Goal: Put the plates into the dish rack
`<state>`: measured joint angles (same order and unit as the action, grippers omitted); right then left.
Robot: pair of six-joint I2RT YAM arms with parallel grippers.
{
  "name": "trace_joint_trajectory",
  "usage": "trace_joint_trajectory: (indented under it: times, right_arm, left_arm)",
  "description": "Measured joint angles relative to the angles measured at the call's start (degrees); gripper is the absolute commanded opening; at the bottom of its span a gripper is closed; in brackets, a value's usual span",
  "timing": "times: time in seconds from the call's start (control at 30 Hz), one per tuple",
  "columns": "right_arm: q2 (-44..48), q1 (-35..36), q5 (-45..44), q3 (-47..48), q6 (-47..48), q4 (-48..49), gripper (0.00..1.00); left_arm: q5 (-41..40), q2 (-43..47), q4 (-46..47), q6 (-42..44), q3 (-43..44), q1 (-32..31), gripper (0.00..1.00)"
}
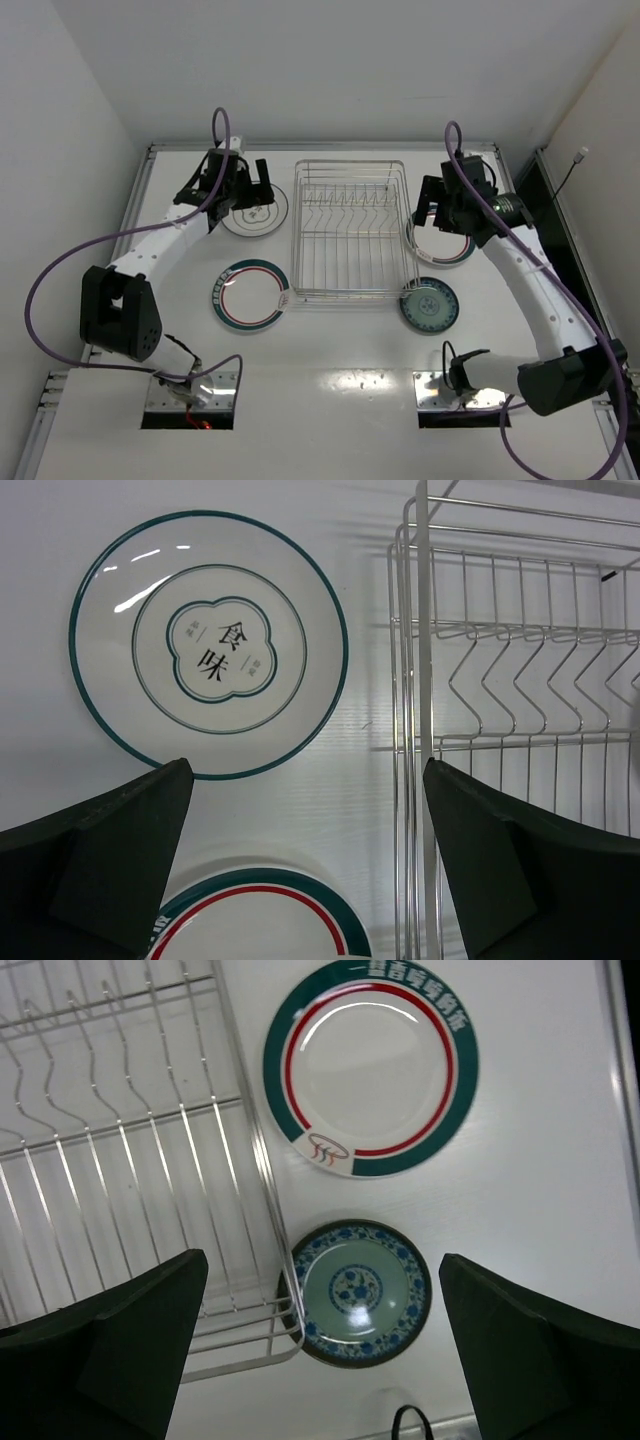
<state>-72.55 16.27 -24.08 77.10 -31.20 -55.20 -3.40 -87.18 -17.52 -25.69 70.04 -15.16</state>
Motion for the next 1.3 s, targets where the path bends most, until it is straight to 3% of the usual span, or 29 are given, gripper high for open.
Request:
trace_joint_trajectory:
  times: [0.13, 0.33, 0.47, 0.7, 0.97, 1.03, 1.2, 1.3]
  right_arm:
    - [1.46, -3.39, 8.04, -6.43, 1.77, 7.58, 0.99]
    - [-3.61, -26.95, 31.01, -20.41, -0.39, 22.36, 0.89]
    - [-7.32, -35.71, 40.74, -26.82, -3.39, 28.04, 0.84]
    - [-18.53, -40.04, 49.94, -26.8, -5.09, 33.2, 0.81]
    - [-19.41, -41.0, 48.41, -27.43, -5.42, 33.31, 0.76]
    - [-19.93, -41.0, 48.15, -27.56, -5.77, 33.33, 0.69]
    - [-25.11, -40.96, 48.15, -27.58, -8.13, 34.49, 0.68]
    - [-27.71, -40.89, 48.76, -27.47, -9.81, 35.17, 0.59]
  left_arm:
    - [-1.16, 1.11, -0.2, 0.2, 0.0, 0.0, 1.0]
    - [-2.21, 5.01, -0.76, 1.01, -0.52, 0.0, 1.0]
    - [-2.67, 6.67, -0.72, 1.16, -0.79, 0.0, 1.0]
    - [-1.38, 4.79, -1.29, 1.27, -0.79, 0.0, 1.0]
    - [-2.19, 4.13, -2.4, 1.25, -0.76, 0.0, 1.0]
    - [-3.82, 3.8, -3.69, 0.92, -0.26, 0.0, 1.0]
    - [-11.41, 1.62, -7.45, -0.96, 2.58, 0.0, 1.0]
    - [-14.16, 1.55, -9.07, -1.66, 2.58, 0.0, 1.0]
